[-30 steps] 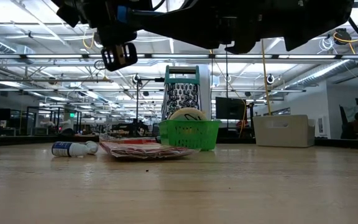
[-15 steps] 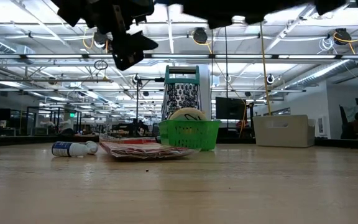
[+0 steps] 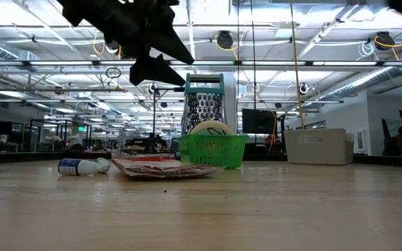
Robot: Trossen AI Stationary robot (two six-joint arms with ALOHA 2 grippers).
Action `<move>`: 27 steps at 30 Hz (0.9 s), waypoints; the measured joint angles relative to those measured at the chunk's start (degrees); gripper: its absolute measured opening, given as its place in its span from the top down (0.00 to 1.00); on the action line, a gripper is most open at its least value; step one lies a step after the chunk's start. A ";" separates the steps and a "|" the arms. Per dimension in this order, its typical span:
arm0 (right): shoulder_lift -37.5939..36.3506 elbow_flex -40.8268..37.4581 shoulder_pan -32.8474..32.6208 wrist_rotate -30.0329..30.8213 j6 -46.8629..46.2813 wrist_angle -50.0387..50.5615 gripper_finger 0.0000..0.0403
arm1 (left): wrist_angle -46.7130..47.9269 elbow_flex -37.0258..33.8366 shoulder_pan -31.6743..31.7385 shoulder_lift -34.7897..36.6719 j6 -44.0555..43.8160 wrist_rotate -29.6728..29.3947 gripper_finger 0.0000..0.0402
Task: Pick & Place Food Item
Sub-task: Put the left blue food coloring bottle into the blue bin
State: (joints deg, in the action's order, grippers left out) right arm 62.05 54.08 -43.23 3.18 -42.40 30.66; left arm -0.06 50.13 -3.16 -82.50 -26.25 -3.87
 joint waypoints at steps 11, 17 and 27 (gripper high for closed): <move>-2.93 -9.70 -21.44 -0.43 -39.68 -0.85 0.85 | -0.12 0.00 -0.06 0.00 -0.21 -1.32 0.34; -2.52 -21.15 -26.02 -2.36 -52.40 -16.17 0.83 | -0.12 0.00 -0.02 0.00 -0.01 -1.98 0.34; -7.60 -28.58 -25.75 -1.87 -56.83 -22.28 0.78 | -0.10 0.00 -0.02 0.00 -0.19 -2.26 0.34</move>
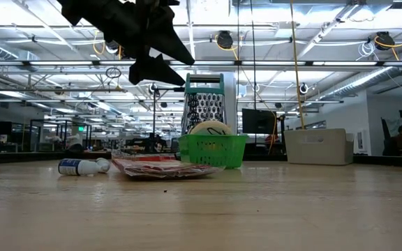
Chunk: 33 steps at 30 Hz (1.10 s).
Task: Pick & Place Food Item
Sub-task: Put the left blue food coloring bottle into the blue bin
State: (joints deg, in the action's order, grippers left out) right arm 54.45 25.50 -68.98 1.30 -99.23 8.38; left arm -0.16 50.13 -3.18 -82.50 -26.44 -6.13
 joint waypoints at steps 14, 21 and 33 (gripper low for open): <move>-3.47 -0.05 -0.02 7.83 7.30 -0.80 0.75 | 0.07 0.00 0.00 0.00 0.48 -0.04 0.34; -3.47 -0.03 -0.02 11.48 11.25 -0.90 0.73 | 0.11 -0.01 0.00 0.00 0.48 -0.03 0.34; -3.47 0.04 -0.02 12.43 11.68 -0.90 0.52 | 0.13 -0.02 0.00 0.00 0.48 -0.02 0.34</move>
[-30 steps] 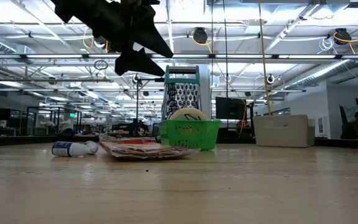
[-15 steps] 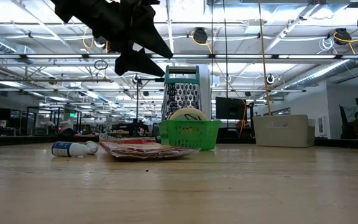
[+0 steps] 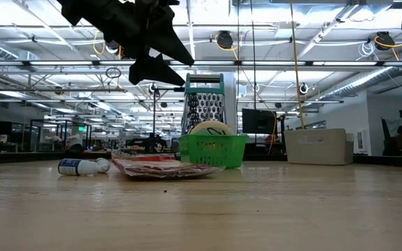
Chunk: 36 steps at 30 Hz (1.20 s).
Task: Pick & Place Food Item
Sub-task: Put the left blue food coloring bottle into the blue bin, then put the blue food coloring bottle into the blue bin
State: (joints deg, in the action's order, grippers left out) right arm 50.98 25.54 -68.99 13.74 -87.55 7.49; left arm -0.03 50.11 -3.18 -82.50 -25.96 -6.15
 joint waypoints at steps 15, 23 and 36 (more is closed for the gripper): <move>-0.11 0.02 2.79 4.11 24.34 -20.17 0.50 | 8.60 0.00 -0.65 0.00 0.29 5.19 0.34; -0.10 0.04 8.30 7.42 58.02 -29.49 0.50 | 19.63 -0.02 -7.56 0.00 -1.95 7.61 0.34; 0.64 1.18 22.79 19.34 80.41 -33.30 0.51 | 27.59 -0.02 -19.19 0.00 -3.14 -7.77 0.34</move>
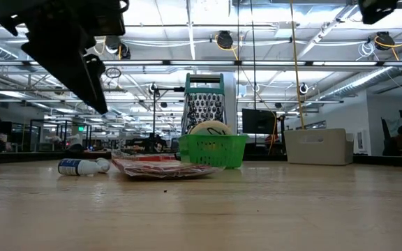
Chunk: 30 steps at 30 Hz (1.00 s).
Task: Pick & Place Food Item
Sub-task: Put the blue food coloring bottle into the blue bin
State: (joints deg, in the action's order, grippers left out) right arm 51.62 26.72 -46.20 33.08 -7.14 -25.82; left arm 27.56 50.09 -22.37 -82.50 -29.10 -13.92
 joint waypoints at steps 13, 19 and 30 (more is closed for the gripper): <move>2.84 20.17 1.45 4.27 11.45 29.35 0.51 | -16.04 -14.76 -2.20 0.02 -10.27 -2.34 0.34; 1.94 21.34 1.69 11.97 16.26 30.76 0.51 | -17.94 -17.11 -2.99 0.02 -4.29 -5.06 0.34; 2.09 12.95 2.02 26.11 14.25 21.69 0.56 | -20.41 -17.70 -2.91 0.02 2.88 -3.56 0.34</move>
State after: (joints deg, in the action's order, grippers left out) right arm 53.71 39.67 -44.18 59.19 7.11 -4.12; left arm 7.15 32.38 -25.28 -82.48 -26.21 -17.48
